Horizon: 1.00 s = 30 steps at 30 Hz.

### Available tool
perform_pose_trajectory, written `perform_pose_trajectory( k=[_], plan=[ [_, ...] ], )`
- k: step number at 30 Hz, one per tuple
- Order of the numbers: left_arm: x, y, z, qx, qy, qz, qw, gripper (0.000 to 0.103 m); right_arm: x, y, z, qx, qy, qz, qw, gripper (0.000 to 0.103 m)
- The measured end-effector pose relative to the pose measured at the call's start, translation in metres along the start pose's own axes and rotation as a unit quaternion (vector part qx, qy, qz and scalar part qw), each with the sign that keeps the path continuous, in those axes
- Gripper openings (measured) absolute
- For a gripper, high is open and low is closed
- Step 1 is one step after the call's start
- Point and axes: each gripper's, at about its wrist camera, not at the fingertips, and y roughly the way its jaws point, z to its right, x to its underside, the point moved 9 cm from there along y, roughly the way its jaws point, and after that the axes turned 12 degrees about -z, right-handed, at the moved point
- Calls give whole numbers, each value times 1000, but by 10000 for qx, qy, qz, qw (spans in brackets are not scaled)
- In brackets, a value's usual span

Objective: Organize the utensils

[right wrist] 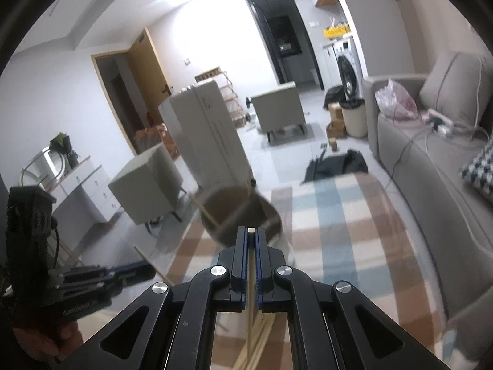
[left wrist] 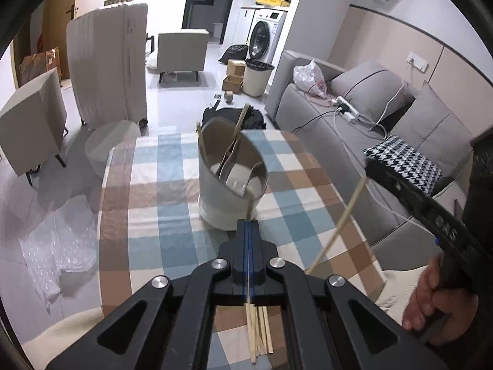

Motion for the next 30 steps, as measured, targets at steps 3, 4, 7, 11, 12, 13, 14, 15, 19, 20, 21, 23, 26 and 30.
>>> perform_pose_trajectory(
  k=[3,4,7,11,12,13,14,15,19,20,21,23,26,30],
  plan=[
    [-17,-19,5,82,60,140,9998,0,-32,-8,-11,-59,-137,252,9996,4],
    [-22,-23,6,96,96,188,9997,0,-43,-10,-15,-115,-174,320,9993,4],
    [-33,-32,7,281,79,161,9994,0,-68,-10,-23,-175,-260,410,9987,4],
    [-30,-31,0,504,140,155,9985,0,-79,-10,-22,-261,-217,489,9982,4],
    [-26,-25,-4,528,131,68,9985,0,-78,-9,-20,-278,-202,492,9982,4],
    [-20,-13,-12,456,84,-68,9989,0,-77,-7,-17,-274,-185,479,9983,4],
    [-16,-3,-18,434,23,-189,9989,0,-73,-4,-13,-277,-159,440,9985,4],
    [-7,15,-27,381,-88,-382,9985,0,-69,-2,-10,-287,-123,388,9988,4],
    [24,79,-51,240,-612,-1134,9914,44,-45,8,10,-259,79,177,9995,4],
    [29,95,-55,148,-755,-1224,9895,45,-37,12,17,-261,175,97,9995,4],
    [35,114,-59,74,-901,-1333,9869,46,-30,14,24,-259,263,33,9993,4],
    [42,144,-62,-72,-1120,-1608,9806,46,-12,21,39,-228,450,-138,9986,4],
    [47,179,-63,-208,-1384,-1873,9723,46,9,25,60,-183,703,-320,9968,4],
    [44,207,-53,-725,-1053,-2060,9702,46,22,32,80,-67,942,-530,9941,4]
  ],
)
